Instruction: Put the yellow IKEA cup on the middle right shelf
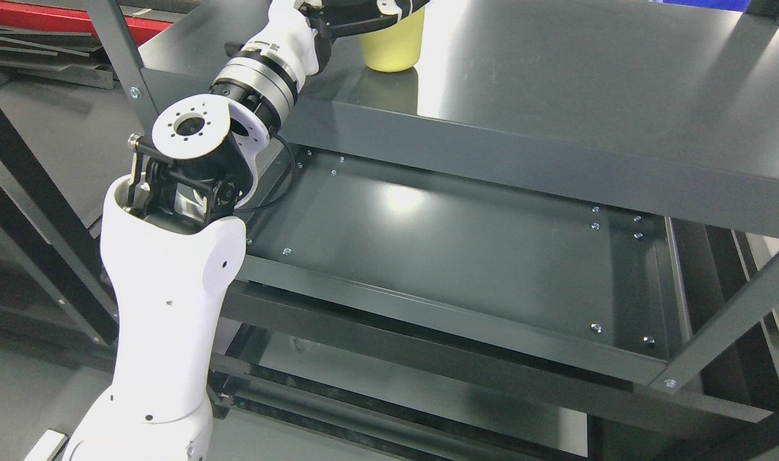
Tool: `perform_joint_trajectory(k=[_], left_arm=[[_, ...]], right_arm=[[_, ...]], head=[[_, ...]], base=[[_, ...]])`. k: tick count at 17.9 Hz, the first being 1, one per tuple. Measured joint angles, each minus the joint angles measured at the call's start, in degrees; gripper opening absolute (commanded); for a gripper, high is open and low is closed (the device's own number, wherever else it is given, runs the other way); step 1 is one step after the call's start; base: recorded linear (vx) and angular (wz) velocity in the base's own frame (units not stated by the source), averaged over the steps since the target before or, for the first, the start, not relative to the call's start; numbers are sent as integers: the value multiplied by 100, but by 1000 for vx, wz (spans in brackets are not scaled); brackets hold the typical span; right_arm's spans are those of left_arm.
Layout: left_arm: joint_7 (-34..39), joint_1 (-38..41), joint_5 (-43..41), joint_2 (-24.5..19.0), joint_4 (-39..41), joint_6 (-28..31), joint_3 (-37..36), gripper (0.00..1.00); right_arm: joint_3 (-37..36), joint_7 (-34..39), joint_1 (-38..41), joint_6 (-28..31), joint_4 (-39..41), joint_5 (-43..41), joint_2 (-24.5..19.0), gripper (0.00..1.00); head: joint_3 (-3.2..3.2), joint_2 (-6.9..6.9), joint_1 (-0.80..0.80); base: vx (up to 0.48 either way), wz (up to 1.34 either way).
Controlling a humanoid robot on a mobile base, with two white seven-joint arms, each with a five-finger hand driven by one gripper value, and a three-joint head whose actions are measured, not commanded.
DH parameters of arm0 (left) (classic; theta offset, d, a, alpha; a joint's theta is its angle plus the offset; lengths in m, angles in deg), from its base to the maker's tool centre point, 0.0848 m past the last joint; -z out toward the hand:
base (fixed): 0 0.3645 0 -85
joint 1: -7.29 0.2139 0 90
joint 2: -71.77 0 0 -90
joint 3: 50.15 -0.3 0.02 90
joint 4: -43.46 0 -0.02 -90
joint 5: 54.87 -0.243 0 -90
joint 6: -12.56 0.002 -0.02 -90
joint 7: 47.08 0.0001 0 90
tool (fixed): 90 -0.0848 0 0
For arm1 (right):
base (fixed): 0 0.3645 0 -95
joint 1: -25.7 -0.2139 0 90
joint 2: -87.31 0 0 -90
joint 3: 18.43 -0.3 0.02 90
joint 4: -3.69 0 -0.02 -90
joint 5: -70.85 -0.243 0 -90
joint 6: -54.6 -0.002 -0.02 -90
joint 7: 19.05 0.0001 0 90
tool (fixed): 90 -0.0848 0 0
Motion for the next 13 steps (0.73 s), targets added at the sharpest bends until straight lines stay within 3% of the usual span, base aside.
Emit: perform_joint_trajectory(k=[5, 13], left_arm=[[0, 48, 0, 1, -9, -54, 28, 99], [-81, -1, 259, 2, 39, -779, 27, 99]], right_arm=[[0, 0, 0, 0, 0, 0, 0, 99], [0, -1, 0, 0, 0, 0, 0, 99]], head=[[0, 0, 0], [0, 0, 0]], base=[[0, 0], [0, 0]])
